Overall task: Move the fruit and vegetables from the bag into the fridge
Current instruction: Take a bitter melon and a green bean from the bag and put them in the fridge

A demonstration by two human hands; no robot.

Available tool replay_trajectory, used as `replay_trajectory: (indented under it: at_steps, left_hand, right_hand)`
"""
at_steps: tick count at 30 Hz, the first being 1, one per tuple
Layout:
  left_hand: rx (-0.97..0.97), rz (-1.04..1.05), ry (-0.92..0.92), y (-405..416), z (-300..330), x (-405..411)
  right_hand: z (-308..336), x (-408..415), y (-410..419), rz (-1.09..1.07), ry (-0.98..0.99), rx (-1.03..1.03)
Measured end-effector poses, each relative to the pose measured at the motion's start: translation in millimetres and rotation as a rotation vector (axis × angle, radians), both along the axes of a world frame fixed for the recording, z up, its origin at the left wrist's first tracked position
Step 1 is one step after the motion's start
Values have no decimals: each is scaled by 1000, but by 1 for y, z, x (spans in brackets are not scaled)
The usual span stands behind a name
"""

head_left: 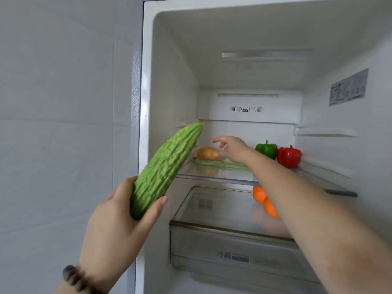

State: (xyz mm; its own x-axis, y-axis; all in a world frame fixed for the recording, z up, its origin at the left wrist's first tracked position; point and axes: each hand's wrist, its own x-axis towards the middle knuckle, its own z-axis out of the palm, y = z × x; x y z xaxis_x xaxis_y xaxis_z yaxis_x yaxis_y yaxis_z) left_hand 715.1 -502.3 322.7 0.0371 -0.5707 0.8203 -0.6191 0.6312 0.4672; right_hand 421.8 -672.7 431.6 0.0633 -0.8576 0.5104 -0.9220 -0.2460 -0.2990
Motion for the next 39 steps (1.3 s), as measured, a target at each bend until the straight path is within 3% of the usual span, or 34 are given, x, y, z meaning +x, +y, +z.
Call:
replay_trajectory:
  at_steps: [5, 10, 20, 24, 29, 34, 39]
  left_hand:
    - [-97, -180, -18, -5, 42, -33]
    - [-207, -305, -125, -27, 104, -77]
    - [-151, -291, -720, -107, 143, -170]
    - [-77, -278, -945, -149, 127, -197]
    - [27, -367, -1088, -183, 113, -218]
    - [112, -385, -1057, -213, 100, -231]
    - [201, -509, -833, -219, 105, -223]
  right_hand:
    - [-13, 20, 46, 88, -63, -124]
    - [-44, -4, 79, -69, 13, -116]
    - [-116, -70, 143, -494, 137, -479]
    - [-135, -70, 146, -504, 87, -643]
    - [-143, -73, 136, -498, 112, -789]
    - [-145, -73, 129, -505, 123, -844]
    - [-148, -75, 124, -523, 137, -872]
